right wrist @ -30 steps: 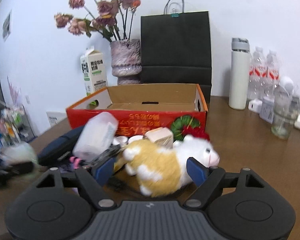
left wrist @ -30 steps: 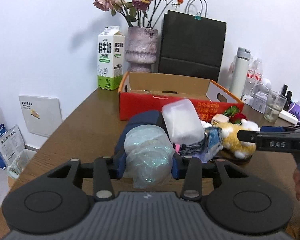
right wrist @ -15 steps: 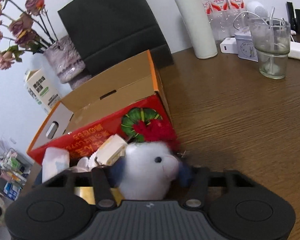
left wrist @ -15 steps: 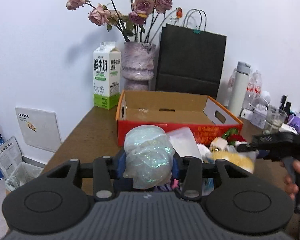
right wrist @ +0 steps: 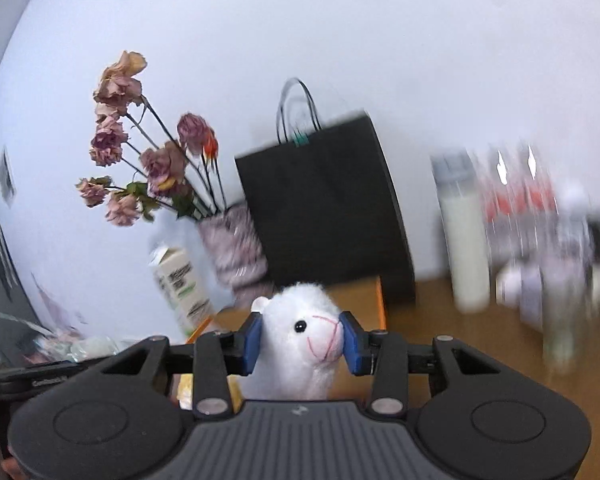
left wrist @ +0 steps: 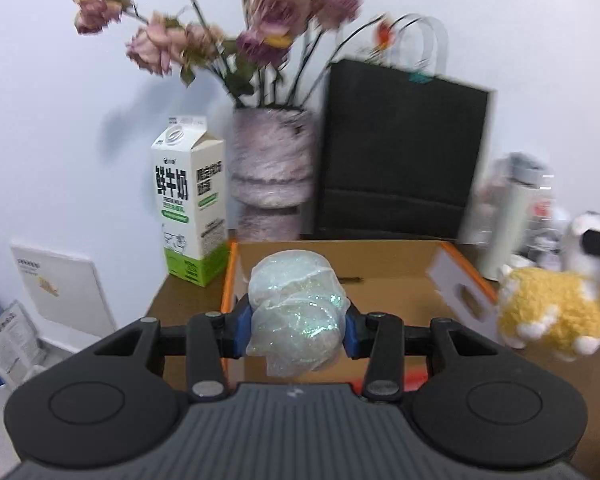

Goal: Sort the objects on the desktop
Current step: 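Carry the ball and sheep into the cardboard box while both tools open to release, then withdraw both tools from the box back over the table, then grasp the navy zip pouch with the left tool while the right tool grasps the blue-white packet, then carry the pouch and packet into the cardboard box while both tools open to release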

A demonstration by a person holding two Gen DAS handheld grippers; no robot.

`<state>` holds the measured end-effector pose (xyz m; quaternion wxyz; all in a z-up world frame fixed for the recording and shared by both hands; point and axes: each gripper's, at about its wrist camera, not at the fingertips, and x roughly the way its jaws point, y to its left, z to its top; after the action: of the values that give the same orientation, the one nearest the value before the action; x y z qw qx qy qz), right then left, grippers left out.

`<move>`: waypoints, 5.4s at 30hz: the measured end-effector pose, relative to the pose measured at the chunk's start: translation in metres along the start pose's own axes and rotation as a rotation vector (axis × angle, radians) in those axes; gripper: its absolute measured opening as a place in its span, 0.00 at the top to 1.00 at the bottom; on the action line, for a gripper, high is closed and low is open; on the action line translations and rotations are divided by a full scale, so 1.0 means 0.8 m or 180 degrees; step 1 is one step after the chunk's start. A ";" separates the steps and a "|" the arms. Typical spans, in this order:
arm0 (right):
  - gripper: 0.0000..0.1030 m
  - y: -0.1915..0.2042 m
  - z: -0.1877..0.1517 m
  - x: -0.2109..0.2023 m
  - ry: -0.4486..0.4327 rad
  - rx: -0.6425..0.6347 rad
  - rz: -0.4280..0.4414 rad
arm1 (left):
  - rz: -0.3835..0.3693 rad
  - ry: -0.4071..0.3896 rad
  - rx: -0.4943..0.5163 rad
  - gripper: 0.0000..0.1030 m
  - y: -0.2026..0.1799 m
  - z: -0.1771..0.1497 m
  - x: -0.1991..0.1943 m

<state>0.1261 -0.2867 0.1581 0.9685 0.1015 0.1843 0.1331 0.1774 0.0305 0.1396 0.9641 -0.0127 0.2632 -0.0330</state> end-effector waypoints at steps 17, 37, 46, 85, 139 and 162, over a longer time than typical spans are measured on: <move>0.54 0.008 -0.029 0.285 0.1804 -0.1287 -0.0144 | 0.0368 0.1157 0.0719 0.41 -0.013 -0.034 0.161; 0.02 0.047 -0.028 0.121 0.1150 -0.0732 -0.0029 | 0.0311 0.0650 0.0013 0.00 0.008 -0.024 0.004; 0.02 0.038 -0.138 0.012 0.0499 -0.0467 -0.0056 | 0.0117 0.0484 -0.0186 0.00 0.015 -0.159 -0.047; 0.65 0.095 -0.241 0.012 0.0837 -0.0476 0.0555 | -0.0120 0.0341 -0.0224 0.00 0.026 -0.154 -0.028; 0.84 0.001 -0.021 0.199 0.0687 0.0443 -0.0015 | 0.0115 0.0305 -0.0090 0.74 -0.017 0.051 0.148; 0.57 -0.011 -0.014 0.320 0.1351 0.0858 -0.0702 | 0.0251 0.0612 0.0366 0.14 -0.029 0.076 0.183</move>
<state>0.3534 -0.2176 0.0611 0.8946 0.1787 0.4091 0.0194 0.3328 -0.0023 0.1183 0.9341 0.0562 0.3524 -0.0112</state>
